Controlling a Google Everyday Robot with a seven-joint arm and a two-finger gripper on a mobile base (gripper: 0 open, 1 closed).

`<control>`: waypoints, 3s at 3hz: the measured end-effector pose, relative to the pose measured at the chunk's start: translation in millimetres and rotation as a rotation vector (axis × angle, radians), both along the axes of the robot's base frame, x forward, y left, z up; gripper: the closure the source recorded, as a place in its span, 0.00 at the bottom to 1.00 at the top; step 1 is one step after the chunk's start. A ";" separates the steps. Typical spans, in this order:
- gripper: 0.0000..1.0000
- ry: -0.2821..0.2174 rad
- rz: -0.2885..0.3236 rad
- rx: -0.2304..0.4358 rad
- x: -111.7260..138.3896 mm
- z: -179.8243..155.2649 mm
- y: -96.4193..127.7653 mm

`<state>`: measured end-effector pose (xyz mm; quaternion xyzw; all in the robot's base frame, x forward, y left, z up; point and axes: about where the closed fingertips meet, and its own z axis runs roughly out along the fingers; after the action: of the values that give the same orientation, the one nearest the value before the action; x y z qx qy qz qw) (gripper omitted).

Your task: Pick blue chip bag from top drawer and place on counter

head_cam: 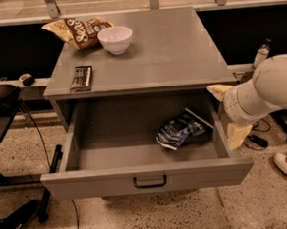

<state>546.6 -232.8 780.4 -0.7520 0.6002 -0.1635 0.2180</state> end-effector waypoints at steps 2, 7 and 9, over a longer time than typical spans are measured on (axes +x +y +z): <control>0.16 0.024 0.148 0.116 31.1 -70.7 43.8; 0.99 0.054 0.249 0.384 29.9 -70.7 73.6; 1.00 -0.161 0.224 0.350 -2.6 89.6 34.0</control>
Offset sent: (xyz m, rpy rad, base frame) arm 0.0316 0.0781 -0.1128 0.2646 0.1295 0.2486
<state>544.0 -198.8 869.9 -0.7491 0.5128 -0.0913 0.4094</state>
